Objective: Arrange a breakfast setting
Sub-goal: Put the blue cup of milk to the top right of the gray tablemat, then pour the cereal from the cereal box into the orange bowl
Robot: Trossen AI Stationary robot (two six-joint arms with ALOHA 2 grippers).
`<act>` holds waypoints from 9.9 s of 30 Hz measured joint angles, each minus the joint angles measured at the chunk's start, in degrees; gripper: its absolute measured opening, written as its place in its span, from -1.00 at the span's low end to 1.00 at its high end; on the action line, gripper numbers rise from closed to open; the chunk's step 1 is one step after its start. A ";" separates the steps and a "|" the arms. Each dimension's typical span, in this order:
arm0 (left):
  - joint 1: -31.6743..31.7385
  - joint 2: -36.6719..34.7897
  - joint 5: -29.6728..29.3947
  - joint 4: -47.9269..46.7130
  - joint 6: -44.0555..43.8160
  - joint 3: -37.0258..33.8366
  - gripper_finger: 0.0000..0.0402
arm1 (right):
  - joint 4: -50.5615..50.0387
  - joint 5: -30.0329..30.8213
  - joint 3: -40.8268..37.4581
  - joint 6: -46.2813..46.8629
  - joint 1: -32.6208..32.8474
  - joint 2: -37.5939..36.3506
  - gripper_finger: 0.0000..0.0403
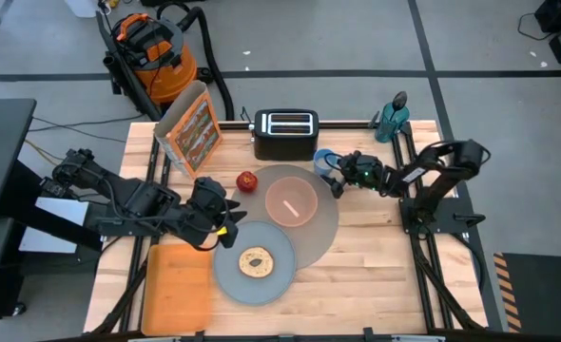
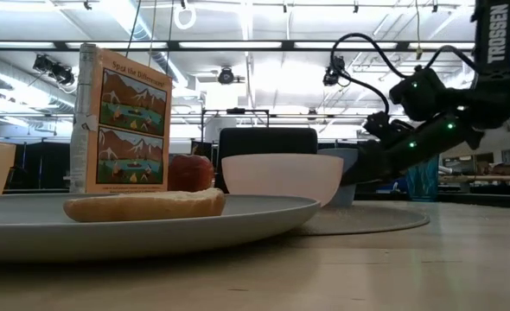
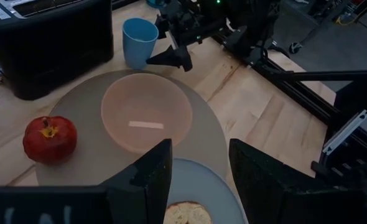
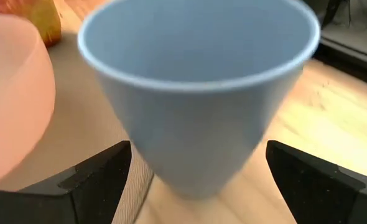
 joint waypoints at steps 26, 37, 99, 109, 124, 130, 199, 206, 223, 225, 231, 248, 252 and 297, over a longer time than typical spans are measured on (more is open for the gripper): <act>-1.70 0.00 -5.88 -0.25 4.60 -0.14 -0.17 | -76.66 -0.09 11.24 16.91 4.66 -34.65 0.73; -2.24 0.02 -8.90 -0.48 9.13 -0.48 -0.17 | -108.87 0.44 35.43 31.88 13.23 -37.86 0.73; 72.24 8.02 22.72 -26.73 45.89 15.91 0.24 | -71.77 -14.87 63.36 19.62 16.63 -15.50 0.73; 72.68 14.79 22.70 -28.34 47.20 15.91 -0.26 | -71.75 -15.07 63.36 13.16 14.80 -15.50 0.73; 67.93 10.54 22.90 -32.76 46.42 18.73 -0.97 | -65.05 -15.11 63.36 1.14 14.25 -15.50 0.73; 62.32 5.10 22.88 -35.95 45.29 27.81 -0.98 | -63.61 -15.91 63.36 -2.37 14.13 -15.50 0.73; 16.96 5.86 18.78 -12.08 53.49 50.08 -0.96 | -11.90 -26.14 53.00 15.06 14.31 -8.86 0.79; 17.03 5.91 18.60 -11.77 53.93 50.07 -0.95 | -10.68 -26.70 53.00 16.09 14.34 -8.84 0.66; 17.11 6.01 18.11 -11.98 52.27 49.99 -0.87 | -9.13 -27.12 53.00 13.41 13.92 -8.77 0.07; 17.14 5.47 18.08 -12.07 52.13 49.92 -0.75 | -9.14 -27.12 53.00 13.27 13.94 -8.75 0.07; 17.11 3.45 18.76 -12.38 52.28 49.77 -0.28 | -10.15 -28.07 53.00 12.17 13.61 -8.89 0.06; 9.05 -3.52 19.76 -15.68 49.57 49.99 0.07 | -23.54 -29.78 53.00 10.16 12.27 -16.98 0.06; 7.88 -3.29 19.77 -15.63 49.23 49.90 0.07 | -27.03 -29.32 53.00 9.37 12.18 -20.25 0.06; 9.67 16.83 -5.82 -37.68 14.60 49.96 0.07 | -79.30 -22.05 25.93 6.36 10.10 -75.46 0.06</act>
